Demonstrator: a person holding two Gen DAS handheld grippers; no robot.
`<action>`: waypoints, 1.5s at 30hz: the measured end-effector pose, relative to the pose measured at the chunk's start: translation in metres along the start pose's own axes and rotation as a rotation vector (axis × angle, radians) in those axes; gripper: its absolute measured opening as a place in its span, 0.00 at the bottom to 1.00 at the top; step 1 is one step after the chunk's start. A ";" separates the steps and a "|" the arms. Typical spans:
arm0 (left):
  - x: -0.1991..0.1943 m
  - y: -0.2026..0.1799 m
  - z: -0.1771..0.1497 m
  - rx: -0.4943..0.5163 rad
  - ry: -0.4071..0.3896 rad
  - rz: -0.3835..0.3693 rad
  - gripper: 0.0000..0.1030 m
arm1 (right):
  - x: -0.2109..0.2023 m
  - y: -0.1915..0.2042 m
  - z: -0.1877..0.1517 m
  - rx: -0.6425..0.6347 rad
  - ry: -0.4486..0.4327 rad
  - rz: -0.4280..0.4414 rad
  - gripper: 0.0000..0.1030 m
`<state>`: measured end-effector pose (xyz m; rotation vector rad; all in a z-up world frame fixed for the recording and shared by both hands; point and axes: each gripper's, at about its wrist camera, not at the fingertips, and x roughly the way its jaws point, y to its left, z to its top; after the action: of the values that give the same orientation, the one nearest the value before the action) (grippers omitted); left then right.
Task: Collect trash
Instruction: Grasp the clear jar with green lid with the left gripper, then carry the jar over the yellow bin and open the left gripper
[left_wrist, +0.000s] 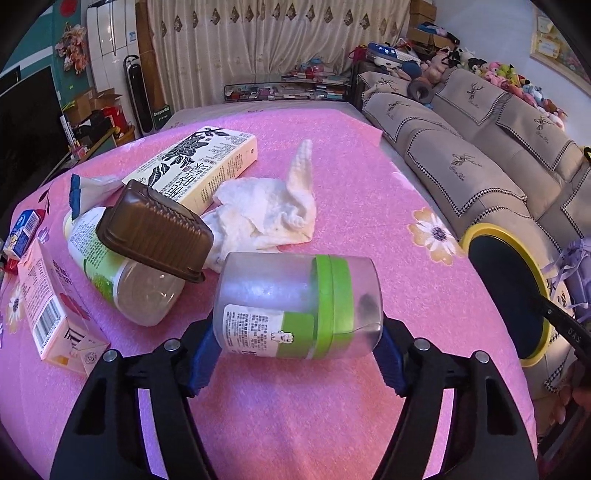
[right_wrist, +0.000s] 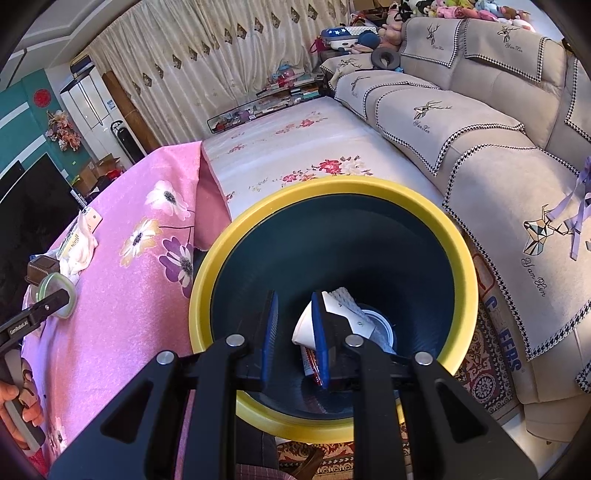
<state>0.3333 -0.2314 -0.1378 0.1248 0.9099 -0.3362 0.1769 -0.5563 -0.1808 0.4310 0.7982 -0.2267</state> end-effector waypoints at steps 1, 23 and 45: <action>-0.005 -0.004 -0.001 0.007 -0.006 -0.007 0.68 | -0.002 -0.001 0.000 -0.001 -0.004 0.000 0.18; -0.021 -0.189 -0.019 0.230 0.030 -0.233 0.68 | -0.060 -0.053 0.004 -0.002 -0.110 -0.025 0.18; 0.008 -0.235 0.000 0.230 0.036 -0.203 0.82 | -0.078 -0.097 0.005 0.035 -0.134 -0.049 0.19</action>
<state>0.2581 -0.4541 -0.1358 0.2510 0.9193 -0.6295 0.0922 -0.6422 -0.1487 0.4255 0.6745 -0.3124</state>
